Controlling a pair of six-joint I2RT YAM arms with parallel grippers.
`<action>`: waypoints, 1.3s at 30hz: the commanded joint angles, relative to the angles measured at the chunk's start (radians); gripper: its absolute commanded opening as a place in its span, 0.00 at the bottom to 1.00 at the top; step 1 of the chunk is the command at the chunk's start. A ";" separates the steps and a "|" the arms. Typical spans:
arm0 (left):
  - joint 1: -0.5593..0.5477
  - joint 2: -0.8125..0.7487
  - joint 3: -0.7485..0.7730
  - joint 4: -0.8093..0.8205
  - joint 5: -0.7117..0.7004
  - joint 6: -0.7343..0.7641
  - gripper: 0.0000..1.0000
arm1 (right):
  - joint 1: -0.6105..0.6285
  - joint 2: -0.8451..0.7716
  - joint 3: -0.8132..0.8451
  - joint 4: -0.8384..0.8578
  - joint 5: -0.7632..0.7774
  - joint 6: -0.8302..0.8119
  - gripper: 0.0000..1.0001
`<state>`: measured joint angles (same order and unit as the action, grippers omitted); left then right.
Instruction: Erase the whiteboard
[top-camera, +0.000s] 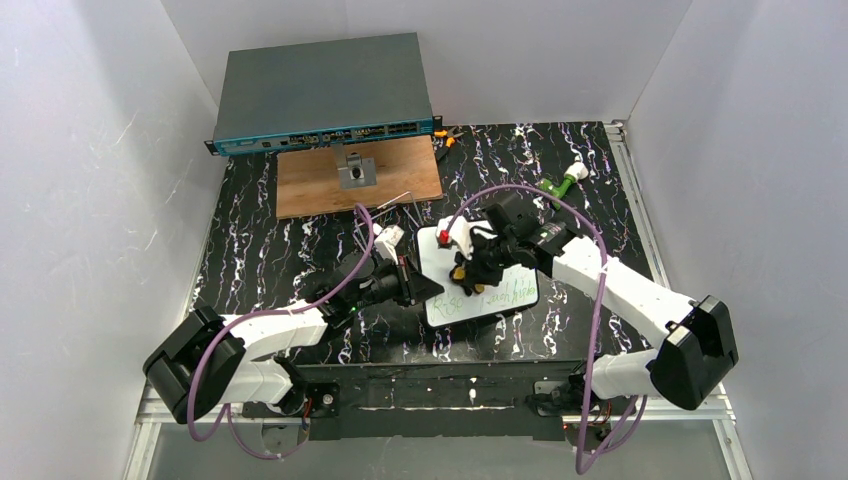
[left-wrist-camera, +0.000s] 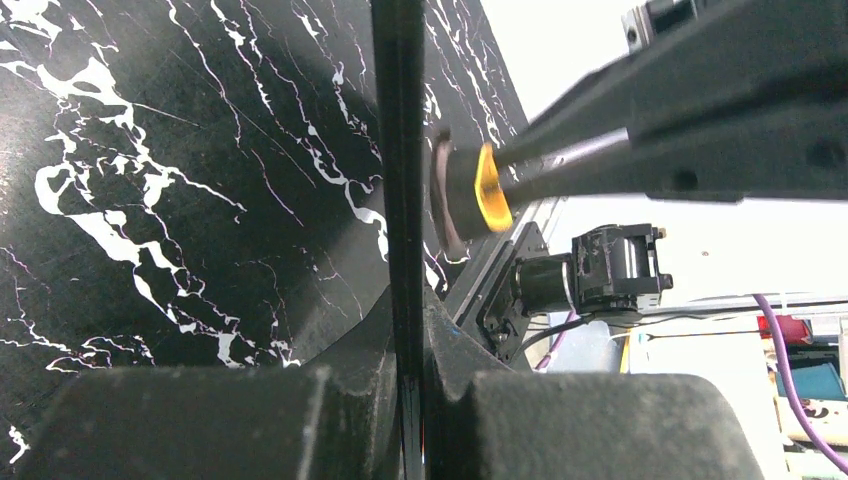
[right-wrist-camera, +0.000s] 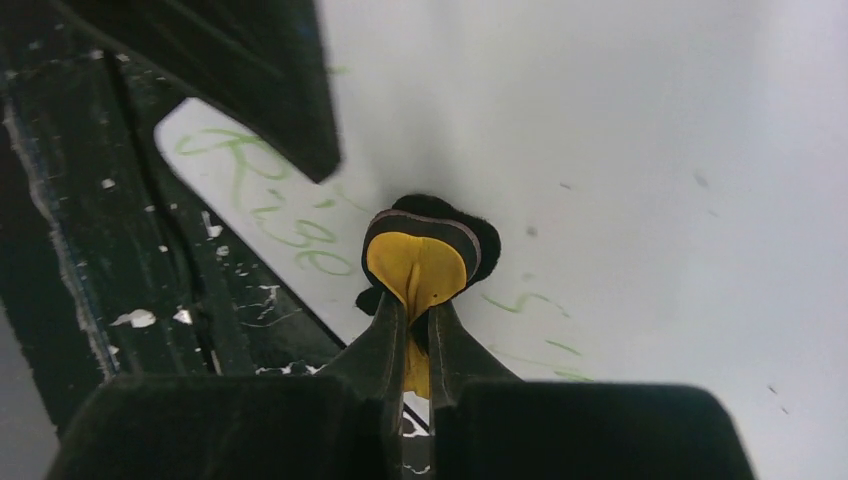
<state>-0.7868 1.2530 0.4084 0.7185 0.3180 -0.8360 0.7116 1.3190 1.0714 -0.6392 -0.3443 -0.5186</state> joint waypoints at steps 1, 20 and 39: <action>0.009 -0.035 0.001 0.071 0.001 0.010 0.00 | 0.063 -0.022 0.016 -0.050 -0.104 -0.039 0.01; 0.011 -0.027 0.000 0.094 0.013 -0.013 0.00 | -0.081 0.002 0.009 0.105 0.113 0.071 0.01; 0.017 -0.047 -0.007 0.079 -0.006 -0.031 0.00 | -0.015 -0.034 -0.124 0.192 0.248 0.036 0.01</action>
<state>-0.7712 1.2530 0.4000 0.7189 0.3046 -0.8810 0.7631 1.3045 0.9886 -0.5495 -0.2615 -0.5102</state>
